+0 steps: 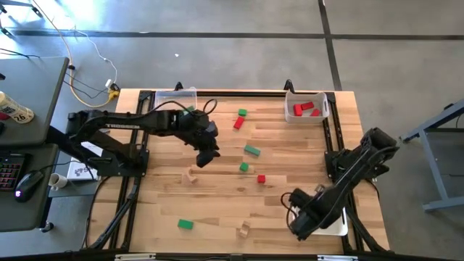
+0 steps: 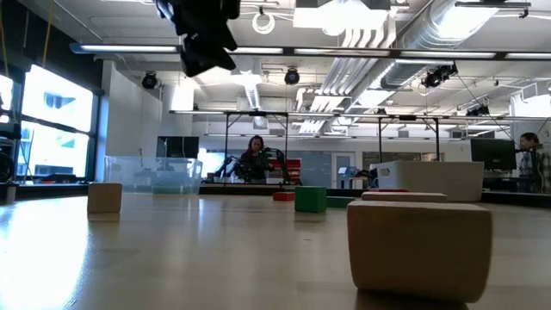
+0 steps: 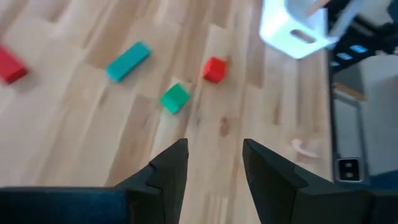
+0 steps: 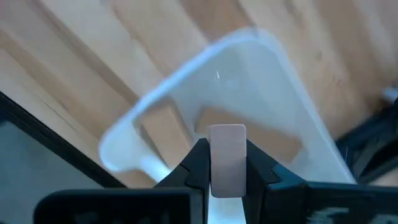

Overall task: Sort & place blocks by color
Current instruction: Put the brown block into the white bin, then put the green block into the transparent bin

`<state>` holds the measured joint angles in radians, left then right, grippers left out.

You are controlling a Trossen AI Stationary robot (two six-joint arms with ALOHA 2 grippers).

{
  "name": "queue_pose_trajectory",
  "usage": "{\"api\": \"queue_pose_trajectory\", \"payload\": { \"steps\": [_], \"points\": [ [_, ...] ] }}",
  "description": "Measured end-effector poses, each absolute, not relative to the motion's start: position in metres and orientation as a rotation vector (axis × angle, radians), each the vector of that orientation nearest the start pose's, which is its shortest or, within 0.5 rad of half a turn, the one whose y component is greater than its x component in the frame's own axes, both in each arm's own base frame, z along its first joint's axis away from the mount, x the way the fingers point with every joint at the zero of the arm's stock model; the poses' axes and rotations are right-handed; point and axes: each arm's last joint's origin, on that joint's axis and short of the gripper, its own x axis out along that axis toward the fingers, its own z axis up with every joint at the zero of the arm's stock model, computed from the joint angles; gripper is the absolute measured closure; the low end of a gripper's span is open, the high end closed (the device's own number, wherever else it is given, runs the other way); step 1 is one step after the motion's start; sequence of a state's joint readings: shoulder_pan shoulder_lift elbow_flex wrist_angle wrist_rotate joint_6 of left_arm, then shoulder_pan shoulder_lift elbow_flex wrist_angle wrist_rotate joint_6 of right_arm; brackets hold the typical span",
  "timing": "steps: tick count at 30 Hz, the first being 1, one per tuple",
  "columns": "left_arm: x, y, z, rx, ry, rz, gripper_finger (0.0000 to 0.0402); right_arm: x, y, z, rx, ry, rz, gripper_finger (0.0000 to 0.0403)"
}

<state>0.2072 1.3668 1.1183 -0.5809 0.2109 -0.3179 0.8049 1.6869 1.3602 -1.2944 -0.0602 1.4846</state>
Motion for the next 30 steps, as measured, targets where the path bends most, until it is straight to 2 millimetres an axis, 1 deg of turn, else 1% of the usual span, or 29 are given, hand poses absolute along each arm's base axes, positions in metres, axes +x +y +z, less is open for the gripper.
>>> {"api": "queue_pose_trajectory", "payload": {
  "steps": [5, 8, 12, 17, 20, 24, 26, 30],
  "points": [
    [0.264, 0.042, 0.295, -0.428, 0.851, 0.227, 0.0261, 0.205, 0.226, 0.231, 0.525, 1.724, -0.567, 0.0371],
    [0.257, 0.036, 0.298, -0.411, 0.868, 0.267, 0.0261, 0.207, 0.229, 0.223, 0.522, 1.773, -0.583, 0.0365],
    [0.251, 0.030, 0.302, -0.393, 0.875, 0.273, 0.0261, 0.206, 0.229, 0.219, 0.501, 1.798, -0.614, 0.0329],
    [0.245, 0.024, 0.304, -0.401, 0.896, 0.272, 0.0261, 0.203, 0.223, 0.221, 0.498, 1.852, -0.681, 0.0289],
    [0.240, 0.020, 0.304, -0.407, 0.927, 0.285, 0.0261, 0.203, 0.221, 0.222, 0.494, 1.880, -0.690, 0.0270],
    [0.234, 0.013, 0.301, -0.410, 0.979, 0.334, 0.0261, 0.202, 0.219, 0.231, 0.515, 1.845, -0.672, 0.0261],
    [0.230, 0.010, 0.302, -0.398, 0.996, 0.365, 0.0261, 0.204, 0.219, 0.242, 0.531, 1.761, -0.673, 0.0261],
    [0.222, 0.006, 0.301, -0.380, 1.028, 0.435, 0.0261, 0.210, 0.212, 0.271, 0.509, 1.540, -0.679, 0.0263]
  ]
}}
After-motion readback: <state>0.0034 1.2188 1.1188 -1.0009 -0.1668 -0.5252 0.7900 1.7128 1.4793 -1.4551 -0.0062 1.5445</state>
